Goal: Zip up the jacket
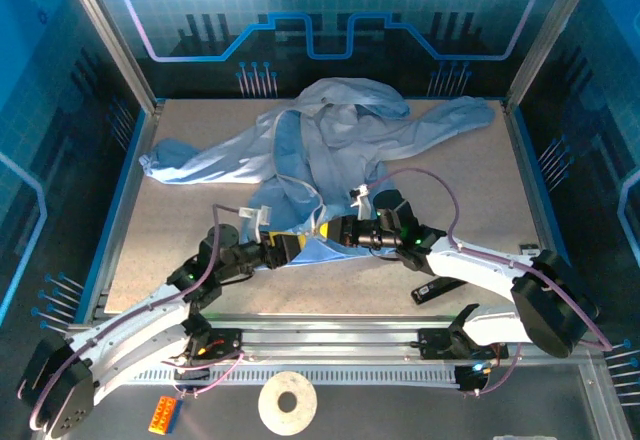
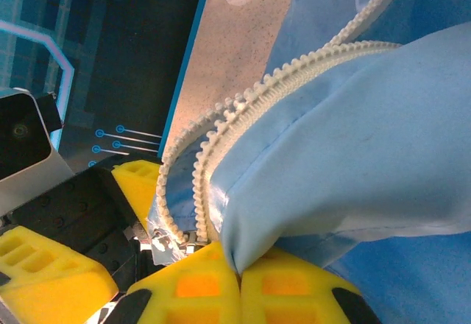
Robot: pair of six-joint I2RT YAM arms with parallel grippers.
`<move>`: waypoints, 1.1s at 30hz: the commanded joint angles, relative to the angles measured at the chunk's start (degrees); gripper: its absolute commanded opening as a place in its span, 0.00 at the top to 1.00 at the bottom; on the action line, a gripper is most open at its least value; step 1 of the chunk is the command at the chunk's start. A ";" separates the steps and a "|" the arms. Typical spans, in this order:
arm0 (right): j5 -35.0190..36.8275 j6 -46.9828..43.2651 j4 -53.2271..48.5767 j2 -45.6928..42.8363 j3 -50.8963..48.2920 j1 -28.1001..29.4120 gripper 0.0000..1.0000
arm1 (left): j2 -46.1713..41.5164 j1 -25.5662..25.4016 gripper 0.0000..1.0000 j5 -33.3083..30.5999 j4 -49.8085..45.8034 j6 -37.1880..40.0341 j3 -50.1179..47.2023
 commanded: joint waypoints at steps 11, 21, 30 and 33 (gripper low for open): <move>-0.36 2.24 2.79 -2.09 -1.67 -0.54 1.00 | 12.04 -1.23 0.52 3.57 17.65 -2.02 1.32; 0.62 2.04 1.65 -3.66 -2.22 -0.79 1.00 | 9.07 -1.36 0.98 2.28 11.09 1.08 2.44; -0.09 -0.74 1.09 -5.16 -2.38 -1.15 0.95 | 5.01 -1.36 1.00 3.72 0.37 5.23 5.10; 0.15 -2.30 -0.60 -6.50 -2.22 -1.23 1.00 | 4.67 -1.38 1.00 5.92 -4.10 6.87 7.32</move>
